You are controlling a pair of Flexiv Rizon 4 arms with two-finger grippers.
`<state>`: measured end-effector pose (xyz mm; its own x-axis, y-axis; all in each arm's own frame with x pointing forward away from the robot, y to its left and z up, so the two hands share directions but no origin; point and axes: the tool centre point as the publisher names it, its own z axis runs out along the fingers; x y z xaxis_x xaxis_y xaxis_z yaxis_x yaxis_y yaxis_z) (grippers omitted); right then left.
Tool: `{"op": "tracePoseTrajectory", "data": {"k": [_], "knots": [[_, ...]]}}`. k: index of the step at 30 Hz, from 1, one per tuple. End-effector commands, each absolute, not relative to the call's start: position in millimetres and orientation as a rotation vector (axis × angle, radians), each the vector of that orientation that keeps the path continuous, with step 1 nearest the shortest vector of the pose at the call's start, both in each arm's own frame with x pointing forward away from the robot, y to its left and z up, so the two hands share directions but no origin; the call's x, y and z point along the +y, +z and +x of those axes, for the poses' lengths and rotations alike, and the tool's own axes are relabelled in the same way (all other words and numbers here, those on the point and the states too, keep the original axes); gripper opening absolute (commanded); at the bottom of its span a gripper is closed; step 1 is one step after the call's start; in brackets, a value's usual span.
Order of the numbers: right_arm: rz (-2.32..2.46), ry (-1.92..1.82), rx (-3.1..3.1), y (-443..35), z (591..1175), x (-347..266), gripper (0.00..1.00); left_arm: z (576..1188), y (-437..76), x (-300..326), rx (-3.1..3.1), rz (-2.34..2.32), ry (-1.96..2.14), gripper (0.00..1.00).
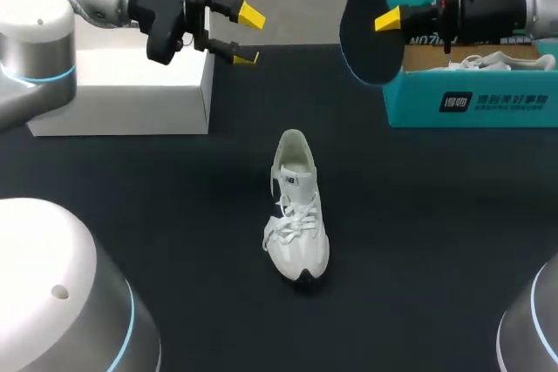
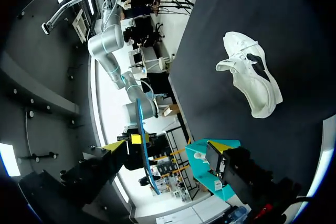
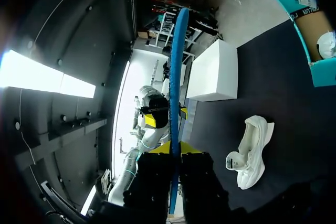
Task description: Take the shoe out of the shoebox, open the shoe tongue, remove and reinsert the insole, then place the shoe into the shoebox
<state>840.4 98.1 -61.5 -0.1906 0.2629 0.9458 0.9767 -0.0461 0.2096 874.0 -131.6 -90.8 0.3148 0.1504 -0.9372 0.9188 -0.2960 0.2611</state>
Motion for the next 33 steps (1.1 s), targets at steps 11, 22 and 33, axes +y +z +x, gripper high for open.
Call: {"op": "tracePoseTrajectory", "data": {"k": [11,22,33], "knots": [[-1.35,-1.338,-1.583,-53.5,845.1,111.5,0.0,899.8,-109.2,-78.1,0.964,1.883,-1.091,1.0],[-1.356,-1.363,-1.593,-51.0,847.4,118.3,0.0,922.9,-134.9,-53.2,1.014,1.946,-0.972,1.0],[-1.302,-1.445,-1.675,-49.1,855.9,117.4,0.0,925.0,-137.8,-52.3,1.057,1.918,-0.938,1.0]]}}
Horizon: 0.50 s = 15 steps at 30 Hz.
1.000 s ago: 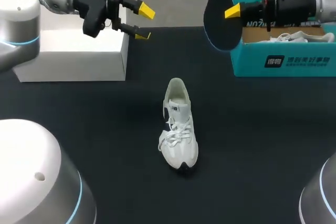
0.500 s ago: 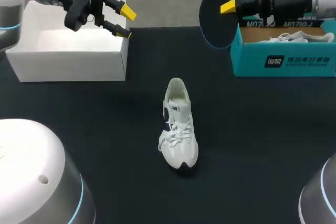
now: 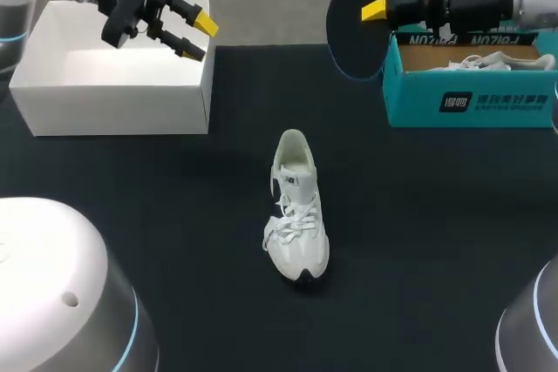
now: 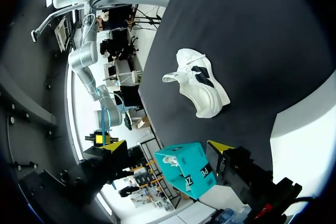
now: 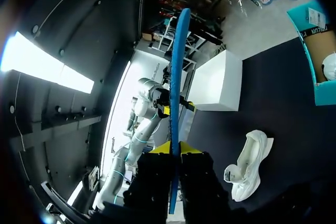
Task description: Take the shoe out of the shoebox, open the shoe tongue, remove and reinsert the insole, then place the shoe into the shoebox
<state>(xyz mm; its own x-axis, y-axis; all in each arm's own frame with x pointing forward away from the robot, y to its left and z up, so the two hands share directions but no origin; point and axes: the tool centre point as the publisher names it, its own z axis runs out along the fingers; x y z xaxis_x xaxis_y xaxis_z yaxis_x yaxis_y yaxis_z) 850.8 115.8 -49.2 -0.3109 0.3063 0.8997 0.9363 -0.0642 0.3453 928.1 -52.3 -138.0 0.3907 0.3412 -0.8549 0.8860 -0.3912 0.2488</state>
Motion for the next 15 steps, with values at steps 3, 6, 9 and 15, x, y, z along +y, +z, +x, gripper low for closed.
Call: {"op": "tracePoseTrajectory", "data": {"k": [3,6,9,15], "knots": [[-1.232,-1.523,-1.799,-47.8,865.0,118.5,0.0,925.0,-137.8,-52.3,1.057,1.918,-0.938,1.0],[-1.255,-1.553,-1.839,-47.8,872.3,118.5,0.0,925.0,-137.8,-52.3,1.057,1.918,-0.938,1.0],[-1.255,-1.553,-1.839,-47.8,872.3,118.5,0.0,925.0,-137.8,-52.3,1.057,1.918,-0.938,1.0],[-1.255,-1.553,-1.839,-47.8,872.3,118.5,0.0,925.0,-137.8,-52.3,1.057,1.918,-0.938,1.0]]}}
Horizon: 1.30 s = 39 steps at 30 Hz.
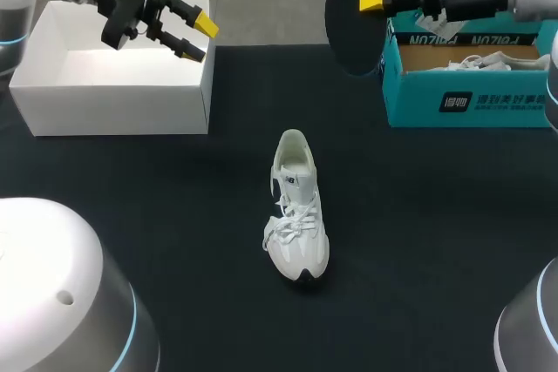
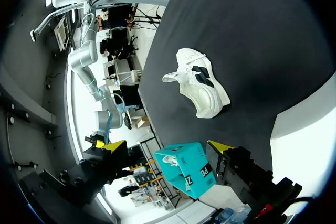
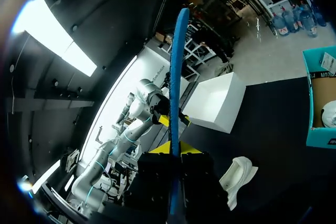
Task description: Take the shoe out of the shoebox, open the shoe tongue, remove and reinsert the insole, then place the shoe into the shoebox
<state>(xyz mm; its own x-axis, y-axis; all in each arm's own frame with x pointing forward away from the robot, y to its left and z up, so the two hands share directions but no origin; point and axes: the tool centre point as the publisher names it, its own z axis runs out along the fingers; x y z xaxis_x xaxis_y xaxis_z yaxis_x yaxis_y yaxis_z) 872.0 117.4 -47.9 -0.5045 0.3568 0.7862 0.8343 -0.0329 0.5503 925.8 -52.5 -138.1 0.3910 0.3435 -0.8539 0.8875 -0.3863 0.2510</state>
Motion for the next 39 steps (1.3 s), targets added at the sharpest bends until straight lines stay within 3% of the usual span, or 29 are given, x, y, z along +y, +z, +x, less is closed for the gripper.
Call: {"op": "tracePoseTrajectory", "data": {"k": [1,12,32,39], "knots": [[-1.255,-1.553,-1.839,-47.8,872.3,118.5,0.0,925.0,-137.8,-52.3,1.057,1.918,-0.938,1.0],[-1.058,-1.922,-1.841,-70.6,894.3,123.9,0.0,925.0,-137.8,-52.3,1.057,1.918,-0.938,1.0],[-0.939,-1.892,-1.902,-133.8,922.9,152.0,0.0,925.0,-137.8,-52.3,1.057,1.918,-0.938,1.0],[-0.939,-1.892,-1.902,-133.8,922.9,152.0,0.0,925.0,-137.8,-52.3,1.057,1.918,-0.938,1.0]]}}
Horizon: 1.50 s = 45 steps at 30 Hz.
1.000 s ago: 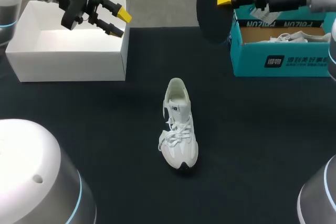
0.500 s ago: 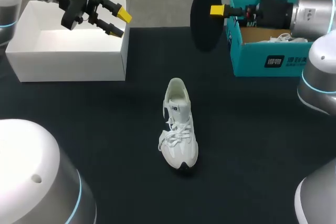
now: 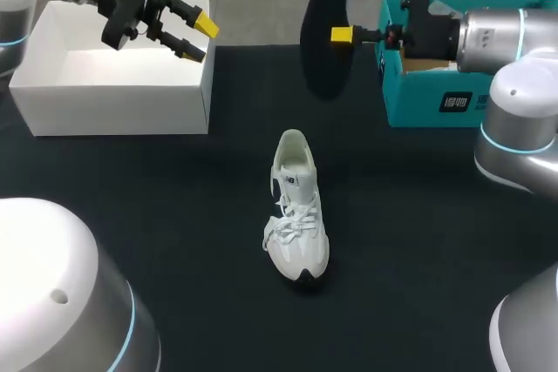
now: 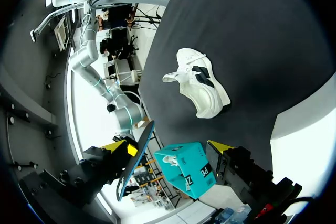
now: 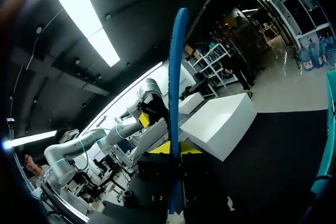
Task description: Take the shoe out of the shoebox, open the shoe tongue, remove and reinsert the insole, then place the shoe into the shoebox
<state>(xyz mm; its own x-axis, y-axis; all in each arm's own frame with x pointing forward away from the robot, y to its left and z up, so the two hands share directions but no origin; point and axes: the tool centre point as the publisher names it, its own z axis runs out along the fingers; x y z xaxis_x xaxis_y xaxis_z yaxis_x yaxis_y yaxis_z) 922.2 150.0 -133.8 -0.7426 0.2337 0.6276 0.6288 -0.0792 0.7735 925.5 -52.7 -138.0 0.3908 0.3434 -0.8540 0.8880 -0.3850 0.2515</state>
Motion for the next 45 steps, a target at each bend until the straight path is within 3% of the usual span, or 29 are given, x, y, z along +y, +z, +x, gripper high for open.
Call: {"op": "tracePoseTrajectory", "data": {"k": [1,20,38,45], "knots": [[-0.939,-1.892,-1.902,-133.8,922.9,152.0,0.0,925.0,-137.8,-52.3,1.057,1.918,-0.938,1.0],[-0.835,-1.803,-2.083,-182.8,947.4,193.9,0.0,925.0,-137.8,-52.3,1.057,1.918,-0.938,1.0],[-0.888,-1.814,-1.975,-236.2,904.5,230.3,0.0,925.0,-137.8,-52.3,1.057,1.918,-0.938,1.0],[-0.888,-1.814,-1.975,-236.2,904.5,230.3,0.0,925.0,-137.8,-52.3,1.057,1.918,-0.938,1.0]]}}
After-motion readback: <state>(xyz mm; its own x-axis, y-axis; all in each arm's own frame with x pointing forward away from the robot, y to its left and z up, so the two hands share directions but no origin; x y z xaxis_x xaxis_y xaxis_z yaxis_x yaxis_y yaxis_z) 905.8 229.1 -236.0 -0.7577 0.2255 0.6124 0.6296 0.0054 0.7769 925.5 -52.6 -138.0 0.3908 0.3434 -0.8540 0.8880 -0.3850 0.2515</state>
